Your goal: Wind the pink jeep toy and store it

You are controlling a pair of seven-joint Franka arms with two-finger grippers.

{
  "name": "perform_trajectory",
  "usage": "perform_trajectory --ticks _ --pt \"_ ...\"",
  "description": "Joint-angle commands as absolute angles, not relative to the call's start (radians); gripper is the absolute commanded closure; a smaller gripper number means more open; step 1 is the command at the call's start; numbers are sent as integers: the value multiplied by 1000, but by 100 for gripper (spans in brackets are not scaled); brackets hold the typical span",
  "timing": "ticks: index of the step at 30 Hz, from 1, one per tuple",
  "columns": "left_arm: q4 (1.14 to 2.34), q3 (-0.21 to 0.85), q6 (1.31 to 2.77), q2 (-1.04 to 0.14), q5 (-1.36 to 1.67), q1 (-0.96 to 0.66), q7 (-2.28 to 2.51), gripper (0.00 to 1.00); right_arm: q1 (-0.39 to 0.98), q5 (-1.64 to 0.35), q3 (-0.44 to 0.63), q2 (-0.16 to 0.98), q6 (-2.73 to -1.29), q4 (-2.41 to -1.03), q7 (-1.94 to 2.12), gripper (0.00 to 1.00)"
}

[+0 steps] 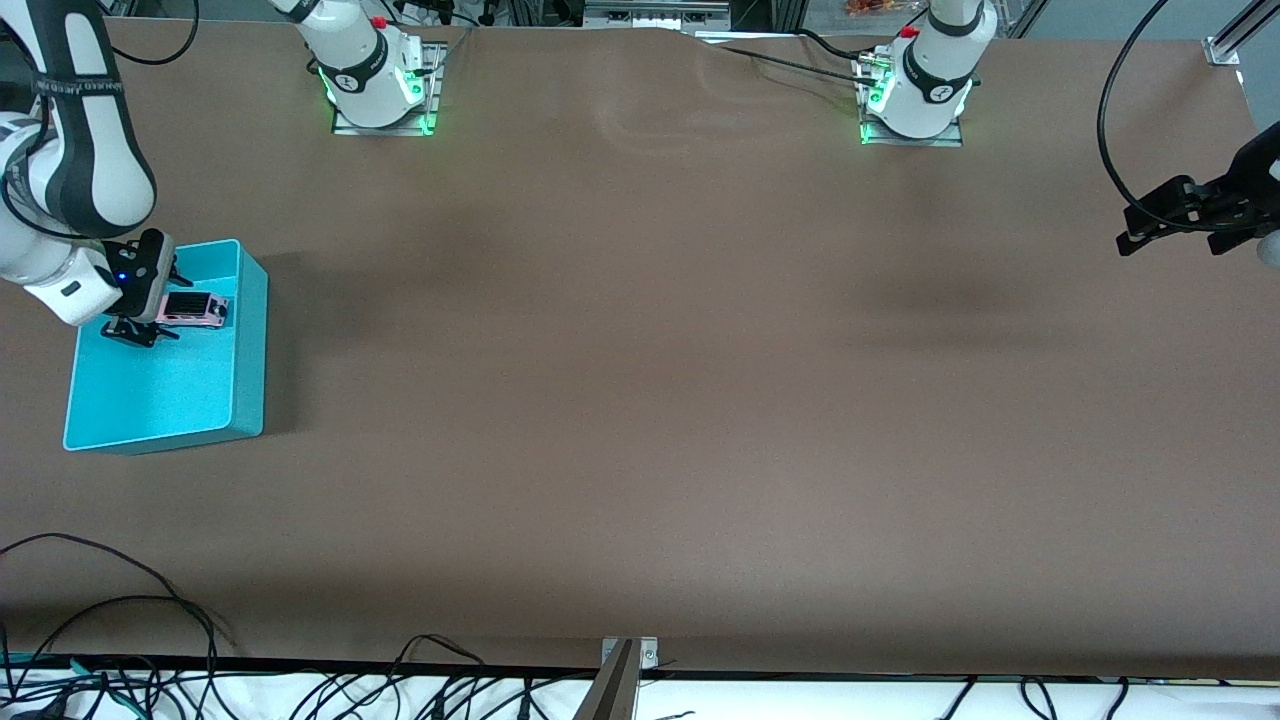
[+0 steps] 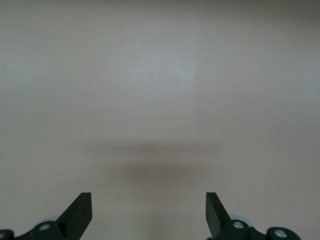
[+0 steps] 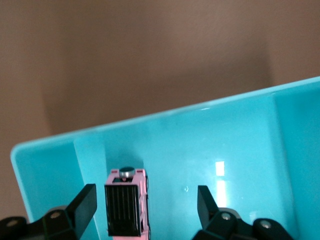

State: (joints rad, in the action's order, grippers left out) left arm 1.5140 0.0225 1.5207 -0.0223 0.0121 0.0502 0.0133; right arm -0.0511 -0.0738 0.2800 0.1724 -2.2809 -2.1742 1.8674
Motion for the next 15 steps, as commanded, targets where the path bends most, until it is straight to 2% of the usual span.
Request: perform_trajectory --ticks 1,11,15 --pt "1482 25 1499 -34 -8 51 21 0 -58 -80 233 101 -2238 -2203 1723 0" --pt "1482 25 1499 -34 -8 51 21 0 -55 -83 204 63 -2197 -2161 1458 0" --pt "1482 25 1499 -34 -8 51 21 0 -54 -84 160 57 -2155 -2135 1306 0"
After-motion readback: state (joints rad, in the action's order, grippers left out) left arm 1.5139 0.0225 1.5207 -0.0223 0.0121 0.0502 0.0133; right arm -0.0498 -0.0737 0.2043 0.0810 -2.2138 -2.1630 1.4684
